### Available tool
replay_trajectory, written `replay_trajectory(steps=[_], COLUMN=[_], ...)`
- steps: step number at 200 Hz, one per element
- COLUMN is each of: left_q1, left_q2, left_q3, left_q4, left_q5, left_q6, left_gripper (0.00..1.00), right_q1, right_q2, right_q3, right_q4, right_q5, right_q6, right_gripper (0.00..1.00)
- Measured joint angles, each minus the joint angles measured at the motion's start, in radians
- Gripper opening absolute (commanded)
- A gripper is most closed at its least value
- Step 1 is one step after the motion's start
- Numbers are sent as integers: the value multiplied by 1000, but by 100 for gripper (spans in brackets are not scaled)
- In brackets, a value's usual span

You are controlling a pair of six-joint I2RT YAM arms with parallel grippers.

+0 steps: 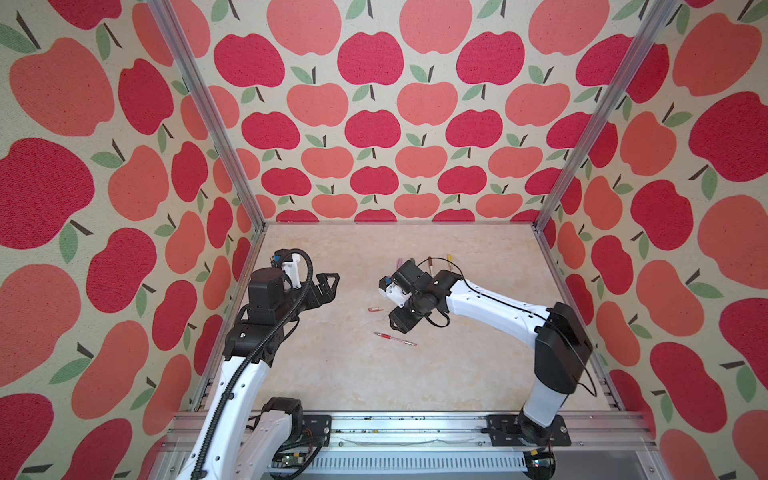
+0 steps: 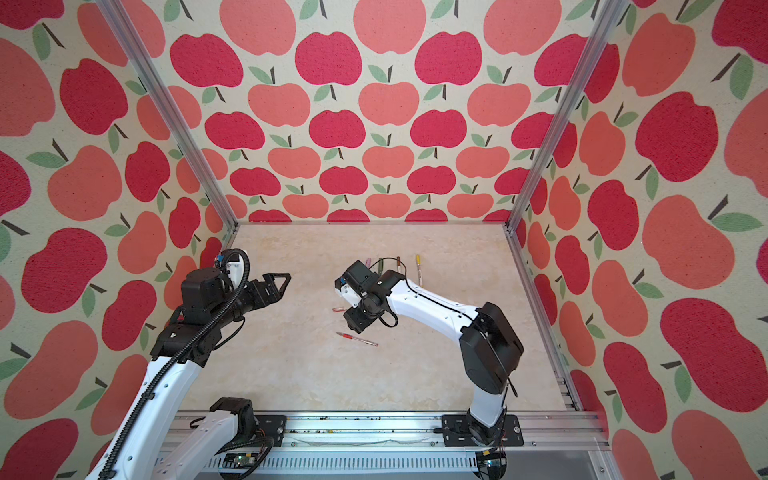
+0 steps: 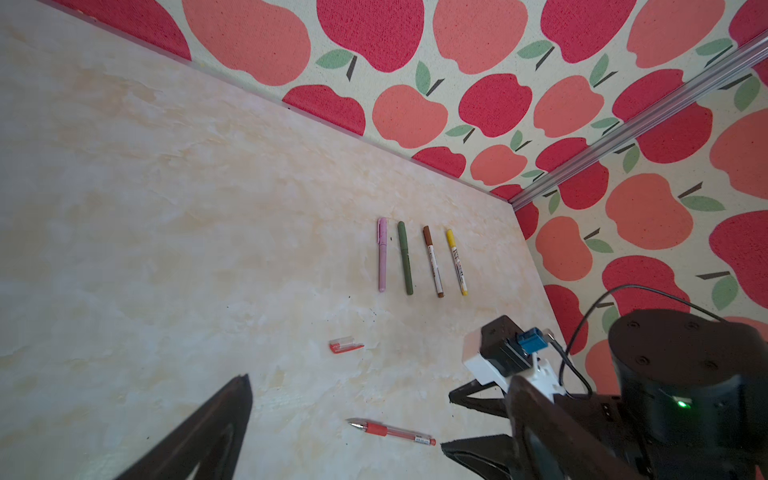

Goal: Insert the pens into the pen caps
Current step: 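Reach left gripper to the red gel pen and grasp it while right gripper withdraws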

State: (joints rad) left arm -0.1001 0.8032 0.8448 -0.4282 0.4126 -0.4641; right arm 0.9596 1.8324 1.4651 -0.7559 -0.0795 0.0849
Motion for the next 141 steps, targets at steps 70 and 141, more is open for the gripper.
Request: replay_trajectory(steps=[70, 141], left_q1=[28, 28], left_q2=[-117, -118], left_q3=[-142, -183], left_q4=[30, 74], left_q5=[67, 68], left_q6=[-55, -85], left_gripper=[99, 99], right_q1=[31, 83], right_q2=[233, 336], right_q3=[150, 204], right_q4=[-49, -74], right_q5=[43, 72], right_q6=[-89, -127], right_gripper=[54, 45])
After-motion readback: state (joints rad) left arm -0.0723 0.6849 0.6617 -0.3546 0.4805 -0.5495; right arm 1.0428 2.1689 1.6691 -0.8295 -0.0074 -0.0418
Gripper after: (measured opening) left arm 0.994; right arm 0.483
